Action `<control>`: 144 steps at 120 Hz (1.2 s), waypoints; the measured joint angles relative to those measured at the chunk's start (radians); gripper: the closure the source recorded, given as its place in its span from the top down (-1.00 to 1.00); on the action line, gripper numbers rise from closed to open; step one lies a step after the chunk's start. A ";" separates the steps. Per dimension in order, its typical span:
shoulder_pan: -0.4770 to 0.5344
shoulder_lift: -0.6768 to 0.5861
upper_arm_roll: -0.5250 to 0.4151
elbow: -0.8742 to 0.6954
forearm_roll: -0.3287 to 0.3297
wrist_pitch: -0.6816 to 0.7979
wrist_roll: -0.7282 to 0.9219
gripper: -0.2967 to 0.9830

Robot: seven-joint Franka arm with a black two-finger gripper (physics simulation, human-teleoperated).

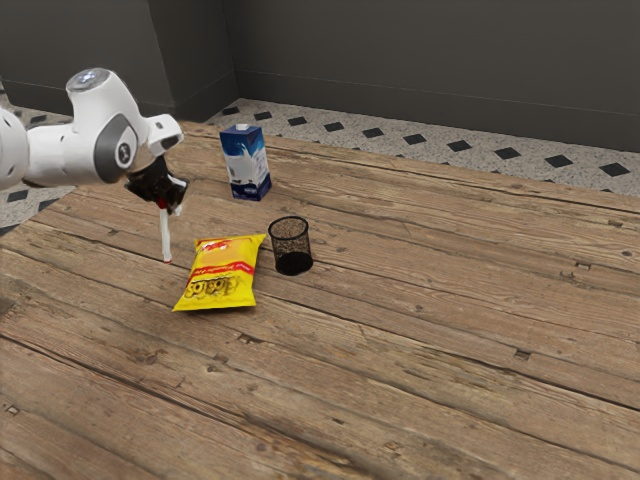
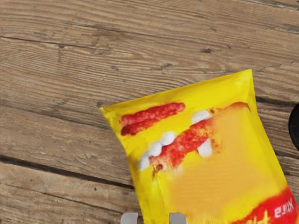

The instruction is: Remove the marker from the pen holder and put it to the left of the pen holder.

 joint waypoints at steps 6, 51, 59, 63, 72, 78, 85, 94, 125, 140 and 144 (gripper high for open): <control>0.020 0.012 0.000 0.004 0.003 -0.028 -0.002 -0.63; 0.105 0.257 -0.003 0.253 0.007 -0.111 0.003 -0.64; 0.121 0.304 -0.006 0.307 0.007 -0.116 0.005 -0.64; 0.125 0.319 -0.007 0.324 0.007 -0.117 0.006 -0.64; 0.128 0.346 -0.008 0.350 0.005 -0.120 0.012 -0.56; 0.128 0.355 -0.010 0.357 -0.002 -0.121 0.023 -0.39; 0.128 0.358 -0.010 0.360 -0.008 -0.122 0.035 -0.18; 0.127 0.345 -0.008 0.360 -0.012 -0.123 0.051 0.03; -0.004 -0.265 0.046 0.082 -0.013 -0.241 0.153 0.39; -0.071 -0.396 0.039 0.067 0.048 -0.448 0.181 0.45; -0.092 -0.408 0.036 0.078 0.065 -0.499 0.184 0.47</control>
